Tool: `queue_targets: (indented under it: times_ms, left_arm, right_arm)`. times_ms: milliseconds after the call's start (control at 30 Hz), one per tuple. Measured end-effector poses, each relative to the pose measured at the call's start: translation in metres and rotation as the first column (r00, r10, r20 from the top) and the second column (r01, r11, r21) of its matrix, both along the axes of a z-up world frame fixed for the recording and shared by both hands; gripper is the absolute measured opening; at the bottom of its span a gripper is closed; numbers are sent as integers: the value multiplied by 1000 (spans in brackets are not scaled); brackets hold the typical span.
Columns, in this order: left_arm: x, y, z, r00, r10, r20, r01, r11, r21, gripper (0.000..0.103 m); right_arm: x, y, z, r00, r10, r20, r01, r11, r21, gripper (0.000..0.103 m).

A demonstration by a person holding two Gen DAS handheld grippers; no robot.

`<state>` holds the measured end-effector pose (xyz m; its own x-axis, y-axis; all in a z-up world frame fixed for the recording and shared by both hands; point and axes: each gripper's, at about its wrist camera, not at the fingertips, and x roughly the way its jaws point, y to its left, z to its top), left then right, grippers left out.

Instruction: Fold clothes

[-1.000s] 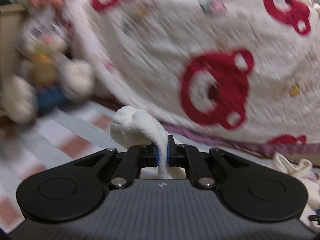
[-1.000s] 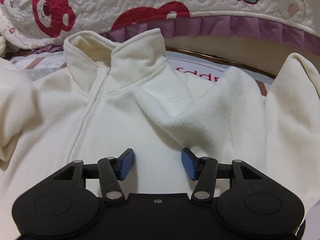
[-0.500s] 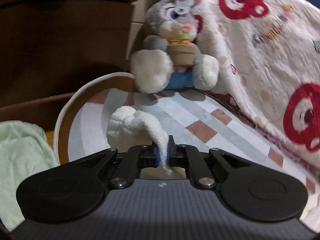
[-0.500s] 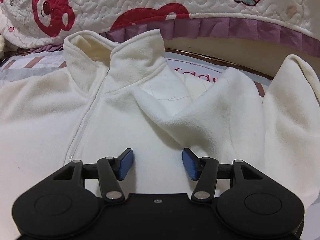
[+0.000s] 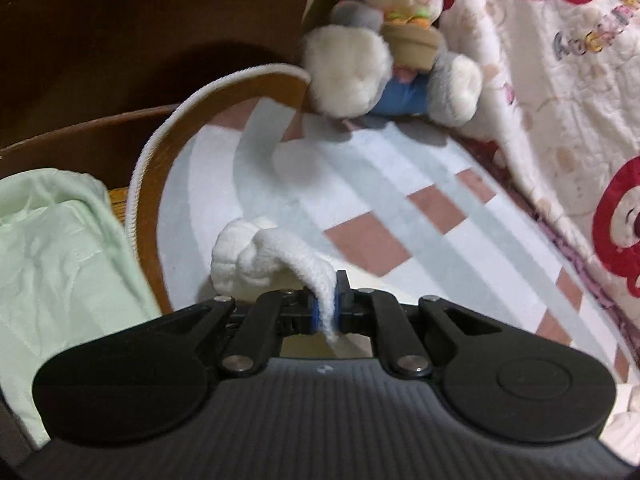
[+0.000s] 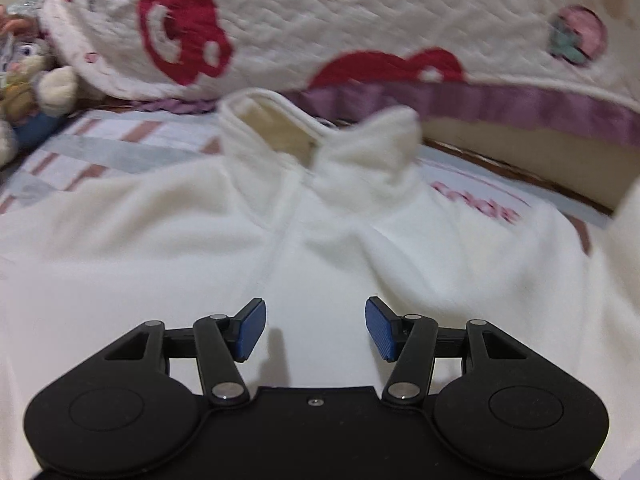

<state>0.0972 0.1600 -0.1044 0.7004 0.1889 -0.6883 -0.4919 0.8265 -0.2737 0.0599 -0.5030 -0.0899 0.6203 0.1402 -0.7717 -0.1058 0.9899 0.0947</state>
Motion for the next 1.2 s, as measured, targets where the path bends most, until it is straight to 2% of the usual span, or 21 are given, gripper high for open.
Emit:
queue_targets:
  times_ms: [100,133,167,233,333,400,467,533,633,667,700,767,867,933,967,1000,1033,1100,1200]
  left_arm:
    - [-5,-3,3,1000,17,8,-17,1000,10,16]
    - [-8,-6,6,1000,16,20,-16,1000,19,21]
    - [-12,-12,10,999,-8,37,7,999,37,33]
    - [-21,-29,16,994,-79,75,73,994,82,43]
    - [-31,-59,25,972,-190,139,174,977,120,43]
    - [-36,-78,34,955,-228,190,199,967,156,45]
    - [-28,-94,38,934,-279,225,249,956,155,51]
    - [-2,-116,37,895,-404,188,396,915,80,57]
    - [49,-161,16,798,-589,126,602,789,-123,58]
    - [64,-180,11,783,-610,123,621,759,-195,58]
    - [74,-194,3,780,-615,117,624,751,-215,58]
    - [91,-214,-17,775,-625,93,629,749,-207,58]
    - [92,-231,-39,724,-689,40,690,722,-44,58]
    - [90,-226,-47,710,-704,11,704,710,9,58]
    - [91,-222,-48,710,-704,1,704,710,1,58]
    - [92,-216,-48,713,-701,9,701,712,-20,58]
    - [92,-210,-47,716,-698,24,698,715,-43,58]
    - [94,-204,-43,716,-697,46,698,713,-65,58]
    - [96,-206,-40,691,-721,60,723,689,-46,59]
  right_arm:
    - [11,13,5,999,35,9,-35,999,7,60]
    - [15,16,8,999,44,11,-44,999,13,60]
    - [20,20,11,998,53,14,-54,998,19,60]
    - [29,25,17,998,66,23,-67,997,36,60]
    - [46,32,29,996,91,27,-92,993,72,61]
    - [56,37,36,994,109,31,-111,990,85,61]
    - [65,42,39,991,131,34,-133,989,70,61]
    - [73,47,39,988,154,18,-155,986,54,61]
    - [96,57,38,977,213,0,-213,977,6,61]
    - [106,61,37,973,230,-5,-230,973,-7,62]
    - [117,65,36,969,246,-10,-246,969,-19,62]
    - [140,72,30,963,266,-32,-267,963,-21,64]
    - [171,78,13,962,254,-96,-257,966,-15,66]
    - [182,78,1,962,242,-129,-247,969,-21,65]
    - [181,74,1,966,236,-110,-237,972,1,45]
    - [176,68,3,970,228,-78,-226,973,33,14]
    - [172,62,6,974,220,-46,-217,974,65,10]
    - [164,51,11,980,199,18,-199,971,130,10]
    - [133,18,24,989,106,103,-128,963,237,10]
